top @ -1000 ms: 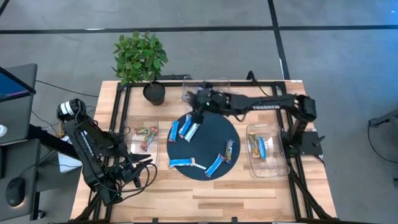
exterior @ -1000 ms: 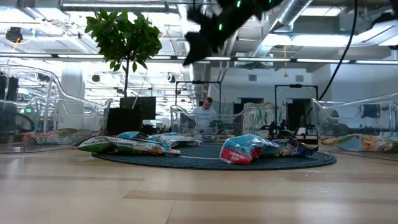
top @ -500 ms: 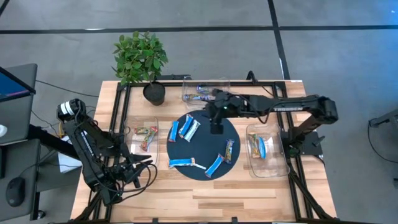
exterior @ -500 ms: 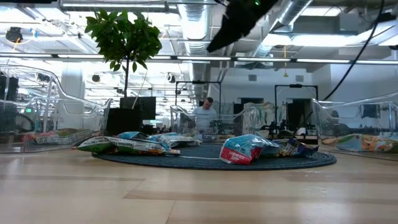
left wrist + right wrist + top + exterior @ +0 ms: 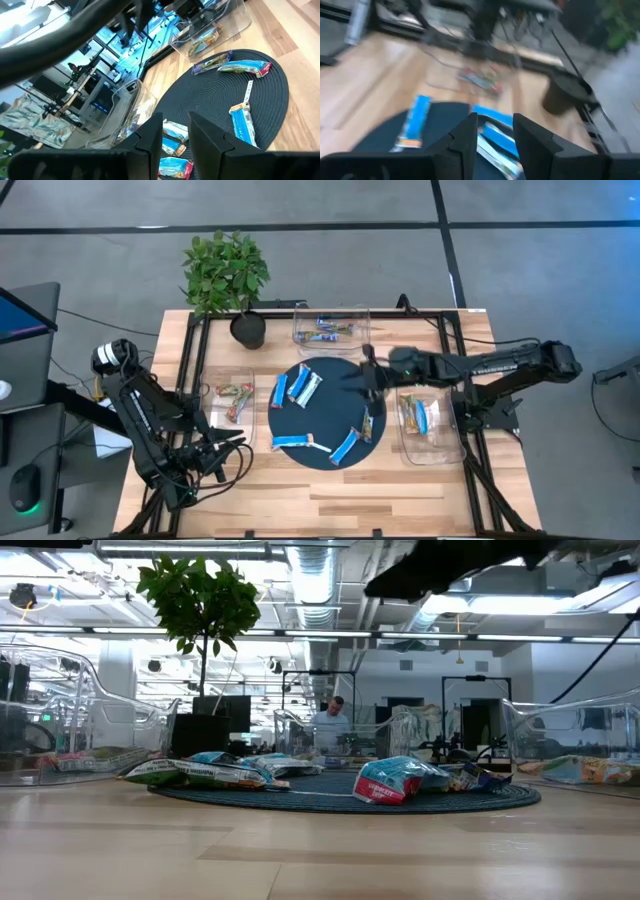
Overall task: Pick and place Granola Bars by type
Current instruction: Put the bottom red granola bar into the left transparent bin
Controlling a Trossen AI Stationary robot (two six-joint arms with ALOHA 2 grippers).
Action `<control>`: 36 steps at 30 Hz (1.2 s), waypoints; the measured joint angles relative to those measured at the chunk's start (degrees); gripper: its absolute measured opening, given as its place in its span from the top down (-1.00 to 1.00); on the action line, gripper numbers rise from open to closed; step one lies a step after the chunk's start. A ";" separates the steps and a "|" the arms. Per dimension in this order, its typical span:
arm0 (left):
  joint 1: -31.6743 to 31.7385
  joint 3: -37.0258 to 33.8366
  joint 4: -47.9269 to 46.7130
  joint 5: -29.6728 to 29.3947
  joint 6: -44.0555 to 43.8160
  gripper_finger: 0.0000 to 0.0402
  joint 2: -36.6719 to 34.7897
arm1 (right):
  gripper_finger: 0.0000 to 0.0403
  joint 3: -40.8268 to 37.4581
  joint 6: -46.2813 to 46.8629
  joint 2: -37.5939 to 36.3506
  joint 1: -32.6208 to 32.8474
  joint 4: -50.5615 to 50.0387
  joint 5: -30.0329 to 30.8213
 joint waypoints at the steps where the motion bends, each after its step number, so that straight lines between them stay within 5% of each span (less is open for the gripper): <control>1: 0.28 0.00 0.09 0.04 -0.02 0.57 0.00 | 0.41 -1.72 -0.45 -0.73 1.14 2.24 -0.27; 10: 5.03 0.00 0.65 0.52 -0.20 0.57 0.00 | 0.41 -11.70 -5.08 -1.99 11.96 19.95 0.75; 18: 10.61 0.00 2.00 0.31 -0.03 0.57 0.00 | 0.41 -12.51 -7.92 -1.81 19.09 21.37 6.66; 23: 14.67 0.00 7.25 2.75 7.79 0.57 0.00 | 0.41 -12.51 -9.50 -1.81 21.65 21.40 12.43; 27: 19.32 0.00 15.36 9.12 19.57 0.57 0.00 | 0.41 -12.51 -9.43 -1.81 21.54 21.08 15.29; 36: 29.78 0.00 30.58 33.49 47.56 0.57 0.00 | 0.41 -12.51 -6.93 -1.73 18.82 20.44 15.61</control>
